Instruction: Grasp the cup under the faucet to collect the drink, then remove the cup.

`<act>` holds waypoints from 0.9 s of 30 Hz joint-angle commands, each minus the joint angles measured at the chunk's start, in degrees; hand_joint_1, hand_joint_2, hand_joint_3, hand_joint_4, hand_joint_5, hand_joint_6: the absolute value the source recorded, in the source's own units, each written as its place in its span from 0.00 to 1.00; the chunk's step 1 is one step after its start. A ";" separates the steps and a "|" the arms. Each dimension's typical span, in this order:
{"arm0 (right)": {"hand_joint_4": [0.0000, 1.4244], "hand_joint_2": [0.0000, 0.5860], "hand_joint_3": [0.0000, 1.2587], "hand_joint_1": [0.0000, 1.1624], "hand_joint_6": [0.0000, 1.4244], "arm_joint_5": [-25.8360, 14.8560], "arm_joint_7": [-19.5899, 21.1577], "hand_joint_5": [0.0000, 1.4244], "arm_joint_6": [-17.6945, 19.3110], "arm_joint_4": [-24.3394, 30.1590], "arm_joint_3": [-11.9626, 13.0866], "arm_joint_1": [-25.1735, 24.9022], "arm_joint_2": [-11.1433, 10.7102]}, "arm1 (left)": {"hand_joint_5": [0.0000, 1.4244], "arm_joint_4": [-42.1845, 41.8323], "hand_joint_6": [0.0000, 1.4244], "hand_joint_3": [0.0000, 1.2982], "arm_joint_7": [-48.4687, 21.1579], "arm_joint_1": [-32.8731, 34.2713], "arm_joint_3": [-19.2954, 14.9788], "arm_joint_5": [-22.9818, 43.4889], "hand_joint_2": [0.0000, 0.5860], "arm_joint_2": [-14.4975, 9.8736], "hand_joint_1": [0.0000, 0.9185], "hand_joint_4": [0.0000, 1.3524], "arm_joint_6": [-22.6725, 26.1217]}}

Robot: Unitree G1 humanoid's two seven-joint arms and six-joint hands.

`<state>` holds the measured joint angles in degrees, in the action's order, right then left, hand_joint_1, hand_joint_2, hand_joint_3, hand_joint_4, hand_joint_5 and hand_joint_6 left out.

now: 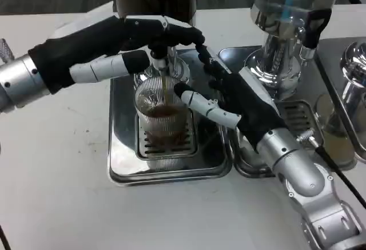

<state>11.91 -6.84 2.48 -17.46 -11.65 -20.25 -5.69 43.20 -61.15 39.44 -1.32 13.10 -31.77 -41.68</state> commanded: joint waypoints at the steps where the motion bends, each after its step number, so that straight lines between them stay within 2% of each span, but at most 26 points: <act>1: 0.00 0.41 0.01 0.40 0.04 -0.74 -0.80 0.01 1.06 -0.53 0.23 -0.99 0.20 | 0.13 -0.34 0.13 0.23 -1.33 -2.08 0.64 -0.81 0.11 -0.63 0.00 0.13 0.17; 12: 0.00 0.41 0.02 0.40 0.05 -0.85 -1.35 0.02 1.91 -2.33 0.09 -2.11 0.91 | 0.15 -1.19 0.16 0.24 1.05 -4.08 -2.61 1.44 0.12 -0.62 0.00 0.16 0.08; 19: 0.00 0.41 0.03 0.40 0.06 -1.02 -1.03 0.02 3.83 -5.43 0.11 -3.62 1.83 | 0.15 -1.97 0.17 0.23 2.48 -4.70 -5.06 1.97 0.12 -2.44 0.00 0.15 0.31; 27: 0.00 0.41 0.03 0.40 0.06 -1.32 -0.78 0.03 6.03 -8.46 0.42 -4.85 2.50 | 0.12 -5.64 0.16 0.18 6.18 -8.27 -9.49 2.58 0.11 -4.84 0.00 0.10 -0.14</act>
<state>11.05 -7.73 6.81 -24.99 -11.65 -24.09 -3.24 39.70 -56.80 33.09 -8.81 15.02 -34.99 -41.58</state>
